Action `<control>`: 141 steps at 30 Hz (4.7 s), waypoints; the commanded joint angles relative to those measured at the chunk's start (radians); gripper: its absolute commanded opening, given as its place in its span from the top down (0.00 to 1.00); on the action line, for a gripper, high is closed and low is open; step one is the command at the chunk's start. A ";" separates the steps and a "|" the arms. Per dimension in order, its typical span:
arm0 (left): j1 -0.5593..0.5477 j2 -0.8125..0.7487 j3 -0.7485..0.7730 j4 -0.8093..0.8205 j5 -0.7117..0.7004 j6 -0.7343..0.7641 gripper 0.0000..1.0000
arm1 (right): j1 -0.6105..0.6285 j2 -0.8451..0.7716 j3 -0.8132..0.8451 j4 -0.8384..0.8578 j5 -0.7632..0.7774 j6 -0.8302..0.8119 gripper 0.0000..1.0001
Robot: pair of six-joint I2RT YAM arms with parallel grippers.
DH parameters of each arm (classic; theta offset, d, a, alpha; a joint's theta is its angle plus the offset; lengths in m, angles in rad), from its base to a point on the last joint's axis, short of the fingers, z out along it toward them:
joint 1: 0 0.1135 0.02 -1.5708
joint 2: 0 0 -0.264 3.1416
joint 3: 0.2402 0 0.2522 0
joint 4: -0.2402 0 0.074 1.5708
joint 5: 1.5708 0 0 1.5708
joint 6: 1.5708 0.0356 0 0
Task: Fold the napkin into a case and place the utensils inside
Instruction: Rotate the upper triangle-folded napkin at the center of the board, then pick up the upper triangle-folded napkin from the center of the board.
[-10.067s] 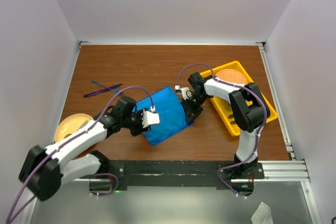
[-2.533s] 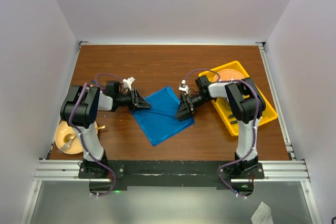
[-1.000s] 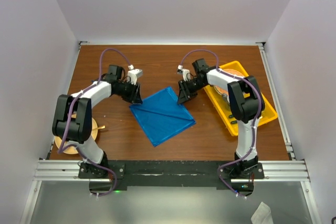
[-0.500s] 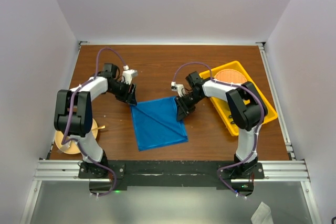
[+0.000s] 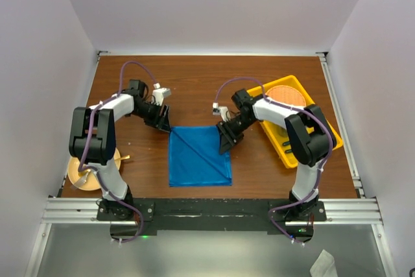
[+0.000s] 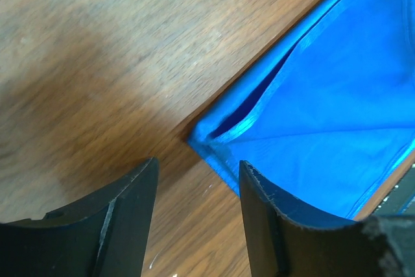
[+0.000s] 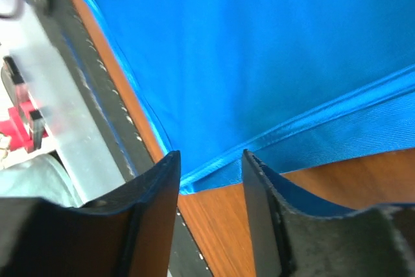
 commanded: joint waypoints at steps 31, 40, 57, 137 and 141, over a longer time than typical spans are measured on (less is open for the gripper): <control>0.008 0.118 0.089 0.064 0.101 -0.050 0.64 | -0.179 0.390 0.460 -0.130 -0.066 0.010 0.40; 0.008 0.112 0.072 0.081 0.096 -0.064 0.66 | -0.179 0.431 0.504 -0.160 -0.126 0.019 0.58; -0.187 0.039 0.181 0.162 0.267 0.214 0.48 | -0.182 0.405 0.517 -0.157 -0.136 0.043 0.67; -0.281 0.109 0.169 0.234 0.306 0.249 0.51 | -0.144 0.381 0.512 -0.127 -0.212 -0.004 1.00; -0.154 0.097 0.229 0.026 0.337 0.375 0.42 | -0.122 0.347 0.526 -0.179 -0.182 -0.114 1.00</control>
